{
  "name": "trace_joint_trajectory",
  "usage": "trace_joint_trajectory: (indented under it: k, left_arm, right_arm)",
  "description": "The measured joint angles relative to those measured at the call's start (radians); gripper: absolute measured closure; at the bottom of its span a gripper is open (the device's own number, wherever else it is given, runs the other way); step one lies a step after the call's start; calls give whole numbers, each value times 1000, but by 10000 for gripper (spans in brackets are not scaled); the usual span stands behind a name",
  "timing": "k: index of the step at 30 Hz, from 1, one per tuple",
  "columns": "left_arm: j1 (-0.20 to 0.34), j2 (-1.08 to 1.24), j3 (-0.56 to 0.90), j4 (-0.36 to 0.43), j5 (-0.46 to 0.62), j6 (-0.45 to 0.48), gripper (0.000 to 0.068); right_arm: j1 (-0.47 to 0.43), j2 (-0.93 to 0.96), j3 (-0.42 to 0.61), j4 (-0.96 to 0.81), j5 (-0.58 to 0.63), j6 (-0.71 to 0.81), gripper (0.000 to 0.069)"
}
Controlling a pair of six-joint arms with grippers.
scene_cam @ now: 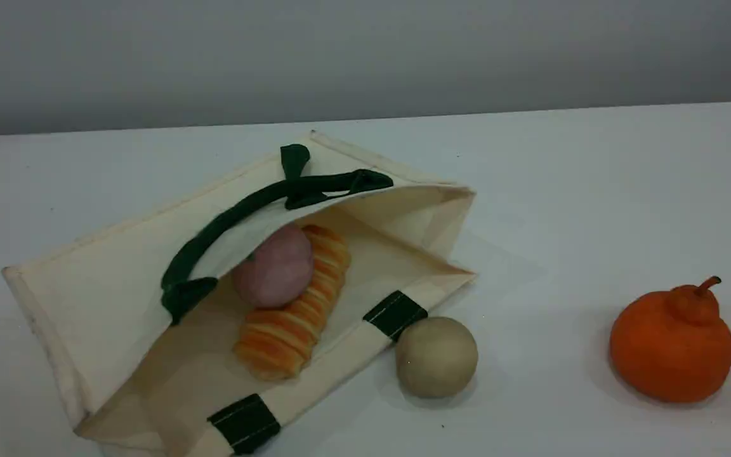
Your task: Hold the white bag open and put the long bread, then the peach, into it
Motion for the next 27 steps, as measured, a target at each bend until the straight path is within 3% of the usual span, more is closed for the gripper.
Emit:
trace_joint_trajectory:
  k: [14,23,27]
  left_arm:
    - [9,0,-1,-3,2,0,210]
    - [208,-64,-1,-7,3,0,210]
    - [240,-135,-1,-5,3,0,210]
  right_arm:
    - [-11,0,0,1,1,0,101]
    - [-220,-5,0,2,0,0,101]
    - [-253,-48,0,2,1,-5,101]
